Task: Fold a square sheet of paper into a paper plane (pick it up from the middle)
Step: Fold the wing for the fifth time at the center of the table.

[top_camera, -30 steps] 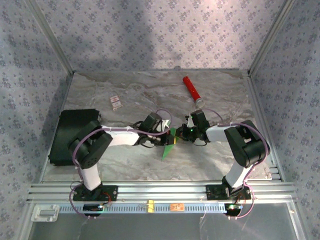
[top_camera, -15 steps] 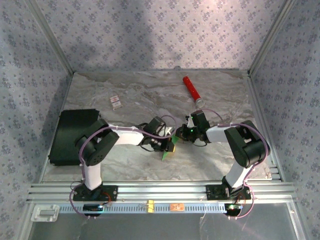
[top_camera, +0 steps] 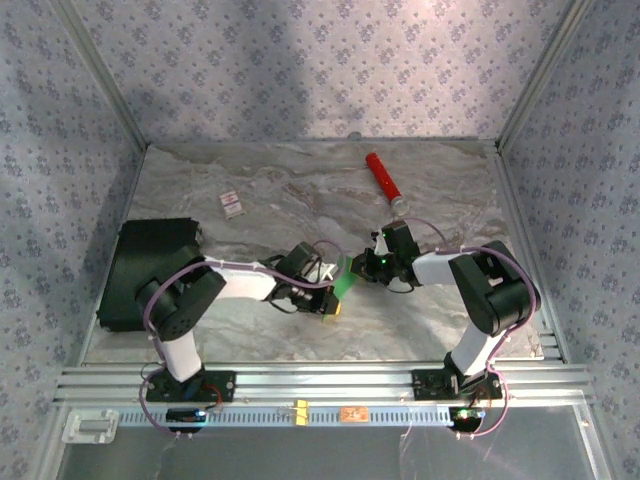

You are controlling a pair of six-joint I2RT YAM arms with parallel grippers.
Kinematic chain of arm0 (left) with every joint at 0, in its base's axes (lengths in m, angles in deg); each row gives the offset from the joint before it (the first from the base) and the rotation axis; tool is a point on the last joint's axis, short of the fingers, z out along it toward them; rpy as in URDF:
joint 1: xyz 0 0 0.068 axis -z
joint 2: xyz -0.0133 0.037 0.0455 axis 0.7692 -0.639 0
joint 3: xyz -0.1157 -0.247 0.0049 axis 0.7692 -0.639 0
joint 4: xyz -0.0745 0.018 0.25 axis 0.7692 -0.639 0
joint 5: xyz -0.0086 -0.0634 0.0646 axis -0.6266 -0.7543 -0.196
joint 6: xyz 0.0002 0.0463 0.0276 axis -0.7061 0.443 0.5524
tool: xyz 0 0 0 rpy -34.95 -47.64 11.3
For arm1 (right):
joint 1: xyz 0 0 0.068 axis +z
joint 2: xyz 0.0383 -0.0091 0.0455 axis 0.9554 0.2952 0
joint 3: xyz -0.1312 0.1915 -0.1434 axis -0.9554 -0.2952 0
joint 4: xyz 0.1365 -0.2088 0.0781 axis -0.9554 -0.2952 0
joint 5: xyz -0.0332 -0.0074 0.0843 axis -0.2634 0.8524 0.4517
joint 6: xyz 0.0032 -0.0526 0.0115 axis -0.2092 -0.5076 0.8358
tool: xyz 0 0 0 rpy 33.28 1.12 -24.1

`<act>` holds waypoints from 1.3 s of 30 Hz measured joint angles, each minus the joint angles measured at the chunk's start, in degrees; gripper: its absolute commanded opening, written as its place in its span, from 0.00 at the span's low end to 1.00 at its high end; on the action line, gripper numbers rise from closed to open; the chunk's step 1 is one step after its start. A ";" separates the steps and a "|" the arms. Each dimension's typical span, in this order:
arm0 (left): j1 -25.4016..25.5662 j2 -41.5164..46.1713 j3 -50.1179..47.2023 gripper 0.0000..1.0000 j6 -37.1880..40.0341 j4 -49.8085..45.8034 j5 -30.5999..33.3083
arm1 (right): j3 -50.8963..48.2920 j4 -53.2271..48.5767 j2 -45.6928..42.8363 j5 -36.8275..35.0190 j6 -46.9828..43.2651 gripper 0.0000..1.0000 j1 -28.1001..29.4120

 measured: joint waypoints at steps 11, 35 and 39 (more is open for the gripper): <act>-3.54 8.76 -3.56 0.01 -6.51 8.15 1.22 | 0.00 -0.09 -0.11 -0.02 -0.02 0.09 -0.11; -3.82 -4.17 1.03 0.00 -6.86 11.52 2.99 | 2.51 -4.81 -4.24 -0.20 0.20 0.10 -1.62; -3.82 -4.17 1.01 0.00 -7.23 11.58 3.04 | 3.30 -4.63 -4.42 -0.63 0.20 0.10 0.63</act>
